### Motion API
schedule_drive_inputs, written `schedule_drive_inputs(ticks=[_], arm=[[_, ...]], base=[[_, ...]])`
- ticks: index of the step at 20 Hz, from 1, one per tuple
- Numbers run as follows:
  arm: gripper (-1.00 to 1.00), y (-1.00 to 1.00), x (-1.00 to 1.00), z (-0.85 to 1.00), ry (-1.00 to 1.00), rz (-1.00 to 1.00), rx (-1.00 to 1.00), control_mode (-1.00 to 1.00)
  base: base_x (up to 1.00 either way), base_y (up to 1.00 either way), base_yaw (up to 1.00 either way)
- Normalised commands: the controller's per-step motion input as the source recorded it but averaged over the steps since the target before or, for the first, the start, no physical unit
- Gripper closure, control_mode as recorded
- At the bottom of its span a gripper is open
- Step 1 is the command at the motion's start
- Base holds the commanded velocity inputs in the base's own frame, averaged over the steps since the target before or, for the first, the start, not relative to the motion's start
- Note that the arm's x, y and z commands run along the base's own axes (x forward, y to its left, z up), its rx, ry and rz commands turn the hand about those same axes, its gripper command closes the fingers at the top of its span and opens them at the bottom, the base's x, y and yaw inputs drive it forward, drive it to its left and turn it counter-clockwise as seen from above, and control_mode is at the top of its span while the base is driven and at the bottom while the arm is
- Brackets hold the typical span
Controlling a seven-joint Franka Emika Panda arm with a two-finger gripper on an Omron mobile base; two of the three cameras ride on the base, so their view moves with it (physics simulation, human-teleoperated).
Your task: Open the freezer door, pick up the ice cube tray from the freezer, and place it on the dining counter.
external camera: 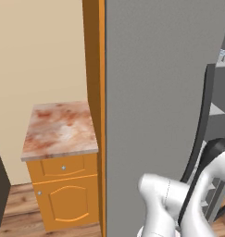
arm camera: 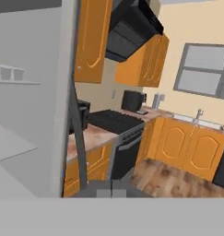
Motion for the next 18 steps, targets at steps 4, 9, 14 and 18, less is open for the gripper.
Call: schedule_drive_inputs(ticks=[4, 9, 14, 18], arm=[[1.00, 0.42, 0.70, 0.19, 0.00, -0.25, -0.02, -1.00], [1.00, 0.03, 0.61, -0.02, -0.04, -0.14, 0.00, -1.00], [-1.00, 0.00, 0.50, -0.15, -0.09, -0.10, 0.00, -1.00], [-1.00, 0.00, 0.37, -0.23, -0.10, -0.04, 0.00, -1.00]], base=[[0.00, 0.00, 0.00], [0.00, 0.00, 0.00], [0.00, 0.00, 0.00], [0.00, 0.00, 0.00]])
